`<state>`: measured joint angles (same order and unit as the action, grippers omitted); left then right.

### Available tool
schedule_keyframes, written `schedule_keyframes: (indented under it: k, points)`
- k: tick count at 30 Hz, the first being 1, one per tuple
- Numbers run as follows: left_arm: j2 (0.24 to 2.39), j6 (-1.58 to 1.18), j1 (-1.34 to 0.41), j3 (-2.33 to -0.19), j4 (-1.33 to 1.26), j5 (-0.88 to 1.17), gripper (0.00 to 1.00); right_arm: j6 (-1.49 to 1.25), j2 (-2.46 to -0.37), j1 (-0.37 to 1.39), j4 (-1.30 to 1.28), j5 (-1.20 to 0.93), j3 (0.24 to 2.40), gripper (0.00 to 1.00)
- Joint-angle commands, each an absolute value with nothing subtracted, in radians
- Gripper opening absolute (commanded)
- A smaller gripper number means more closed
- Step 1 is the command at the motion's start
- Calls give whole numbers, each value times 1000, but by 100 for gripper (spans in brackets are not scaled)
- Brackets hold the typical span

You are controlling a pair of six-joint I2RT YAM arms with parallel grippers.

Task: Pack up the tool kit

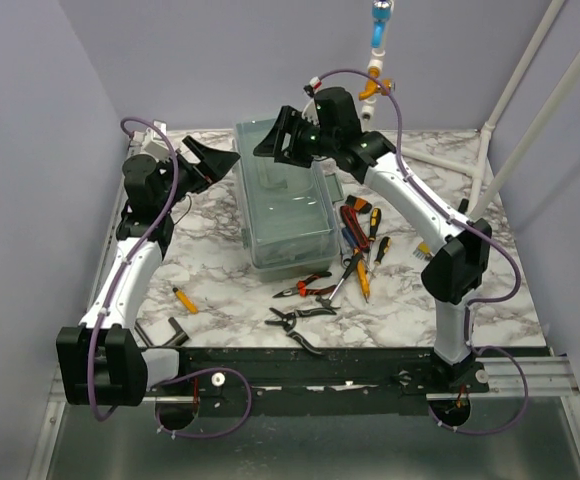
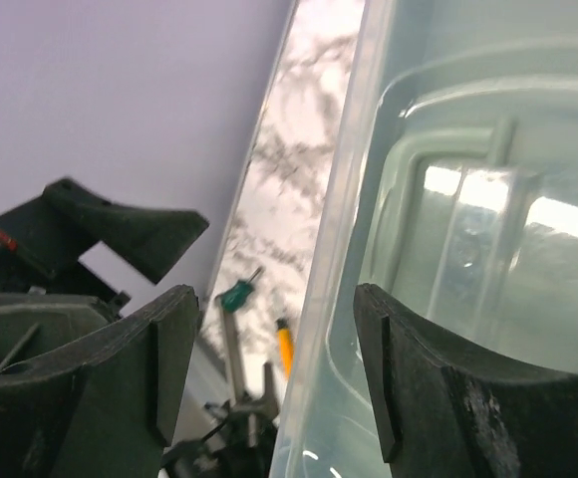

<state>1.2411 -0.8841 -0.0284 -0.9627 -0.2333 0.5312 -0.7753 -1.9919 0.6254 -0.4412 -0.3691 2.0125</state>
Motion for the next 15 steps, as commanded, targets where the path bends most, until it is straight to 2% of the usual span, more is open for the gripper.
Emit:
schedule_keyframes:
  k: [1, 7, 15]
  points:
    - [1151, -864, -32, -909, -248, 415, 96, -614, -2027, 664, -651, -93, 2139, 71]
    - [1059, -852, -29, -840, -242, 300, 97, -539, -2097, 742, -758, 127, 2246, 71]
    - [990, -817, -23, -814, -220, 259, 99, -531, -2165, 794, -799, 229, 2308, 72]
